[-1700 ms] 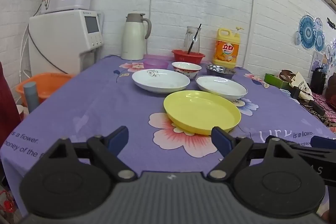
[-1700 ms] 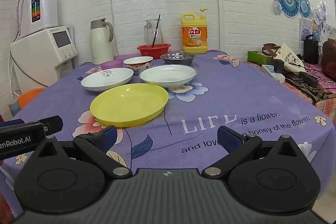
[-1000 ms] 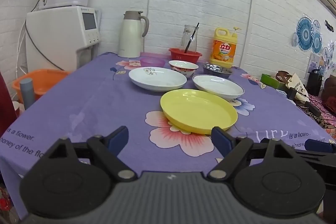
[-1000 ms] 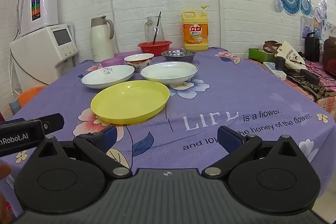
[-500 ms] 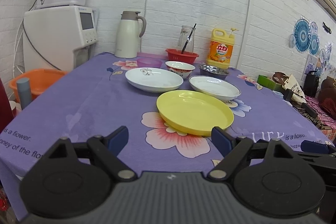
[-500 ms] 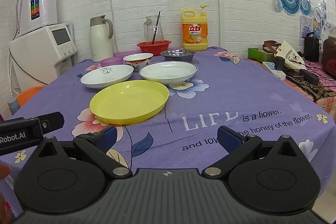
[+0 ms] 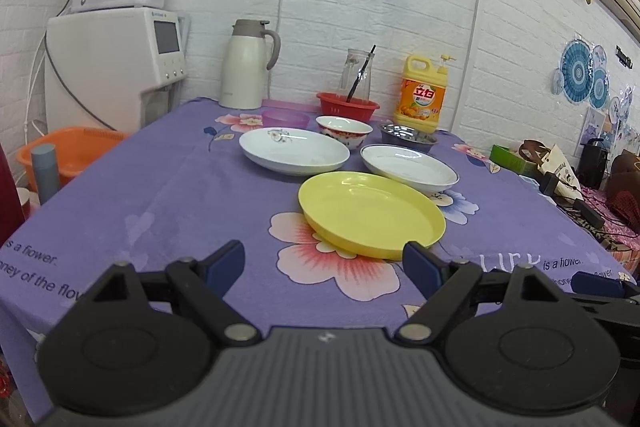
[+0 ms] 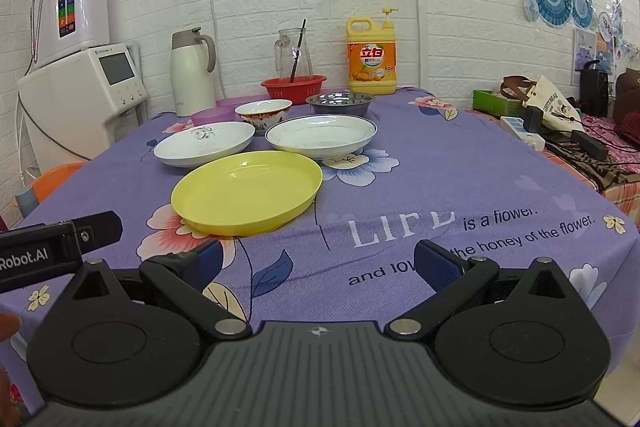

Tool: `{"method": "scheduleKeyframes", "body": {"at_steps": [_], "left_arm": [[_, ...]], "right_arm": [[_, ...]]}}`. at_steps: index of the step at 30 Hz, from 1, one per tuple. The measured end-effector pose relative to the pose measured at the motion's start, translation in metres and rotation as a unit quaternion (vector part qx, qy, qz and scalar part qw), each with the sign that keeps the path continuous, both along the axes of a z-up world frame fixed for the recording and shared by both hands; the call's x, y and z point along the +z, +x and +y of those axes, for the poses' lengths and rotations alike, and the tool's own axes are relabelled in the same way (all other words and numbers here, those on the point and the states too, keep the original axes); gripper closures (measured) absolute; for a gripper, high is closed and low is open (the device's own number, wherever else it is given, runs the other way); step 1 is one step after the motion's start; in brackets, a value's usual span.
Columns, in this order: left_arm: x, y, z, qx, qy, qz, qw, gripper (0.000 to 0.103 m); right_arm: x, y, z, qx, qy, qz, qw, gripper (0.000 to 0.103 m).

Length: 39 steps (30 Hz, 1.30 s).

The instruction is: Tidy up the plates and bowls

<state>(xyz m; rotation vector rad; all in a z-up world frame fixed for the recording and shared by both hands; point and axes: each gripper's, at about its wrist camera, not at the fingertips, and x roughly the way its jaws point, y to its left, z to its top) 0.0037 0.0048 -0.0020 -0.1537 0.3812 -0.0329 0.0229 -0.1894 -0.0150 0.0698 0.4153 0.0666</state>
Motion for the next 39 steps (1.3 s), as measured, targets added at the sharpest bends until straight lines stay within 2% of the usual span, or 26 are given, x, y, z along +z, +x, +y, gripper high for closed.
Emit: {"method": "scheduleKeyframes", "body": {"at_steps": [23, 32, 39], "left_arm": [[-0.003, 0.008, 0.006, -0.004, -0.016, 0.002, 0.9999, 0.018], [-0.02, 0.037, 0.019, -0.002, -0.042, 0.049, 0.9979, 0.018], [-0.018, 0.054, 0.024, -0.012, -0.05, 0.06, 0.9969, 0.018]], "right_arm": [[-0.002, 0.006, -0.004, 0.003, 0.014, 0.009, 1.0, 0.0], [-0.017, 0.024, -0.009, 0.002, 0.034, 0.045, 0.998, 0.0], [-0.017, 0.042, -0.007, 0.034, 0.049, 0.057, 0.997, 0.0]]}}
